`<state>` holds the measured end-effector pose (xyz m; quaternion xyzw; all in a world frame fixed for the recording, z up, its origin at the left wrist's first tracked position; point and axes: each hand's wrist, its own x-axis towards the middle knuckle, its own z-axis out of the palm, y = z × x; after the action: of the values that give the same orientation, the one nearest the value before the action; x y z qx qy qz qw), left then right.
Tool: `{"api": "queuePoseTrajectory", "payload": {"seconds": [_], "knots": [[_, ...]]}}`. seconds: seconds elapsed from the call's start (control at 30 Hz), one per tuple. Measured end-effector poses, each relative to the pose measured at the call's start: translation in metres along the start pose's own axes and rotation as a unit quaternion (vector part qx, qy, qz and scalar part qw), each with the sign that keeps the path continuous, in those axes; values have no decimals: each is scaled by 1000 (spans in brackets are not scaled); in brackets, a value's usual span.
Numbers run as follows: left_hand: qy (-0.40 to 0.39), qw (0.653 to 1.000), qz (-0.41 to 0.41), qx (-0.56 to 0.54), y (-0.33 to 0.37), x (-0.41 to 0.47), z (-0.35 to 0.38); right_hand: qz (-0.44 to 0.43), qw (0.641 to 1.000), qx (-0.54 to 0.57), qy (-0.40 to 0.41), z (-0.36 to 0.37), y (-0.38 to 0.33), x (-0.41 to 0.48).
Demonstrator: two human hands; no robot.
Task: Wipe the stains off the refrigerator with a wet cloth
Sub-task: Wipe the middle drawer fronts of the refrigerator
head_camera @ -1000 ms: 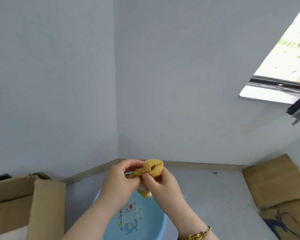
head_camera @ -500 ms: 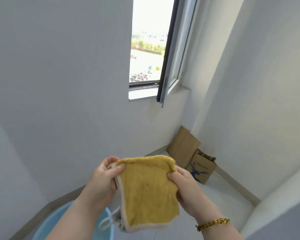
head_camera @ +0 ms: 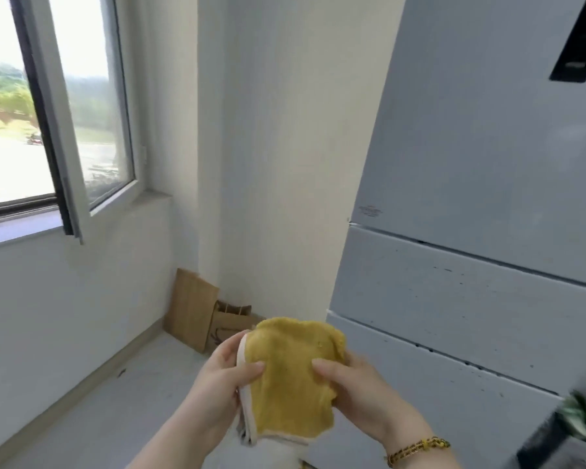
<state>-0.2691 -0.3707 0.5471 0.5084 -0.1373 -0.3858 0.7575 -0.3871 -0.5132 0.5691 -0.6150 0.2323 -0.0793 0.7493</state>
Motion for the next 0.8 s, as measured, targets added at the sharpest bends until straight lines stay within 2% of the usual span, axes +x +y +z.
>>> {"api": "queuePoseTrajectory", "payload": {"seconds": [0.17,0.3,0.43,0.6,0.8], "knots": [[35,992,36,117,-22,25,84,-60,975,-88,194,-75,-5,-32],[24,991,6,134,-35,40,131,-73,954,-71,282,-112,-10,-44],[-27,992,15,119,-35,51,174,-86,944,-13,318,-132,-25,-43],[-157,976,21,152,-34,85,225,-136,941,-11,309,-145,-50,-23],[-253,954,10,162,-29,149,250,-162,897,-55,408,-176,-72,20]]}}
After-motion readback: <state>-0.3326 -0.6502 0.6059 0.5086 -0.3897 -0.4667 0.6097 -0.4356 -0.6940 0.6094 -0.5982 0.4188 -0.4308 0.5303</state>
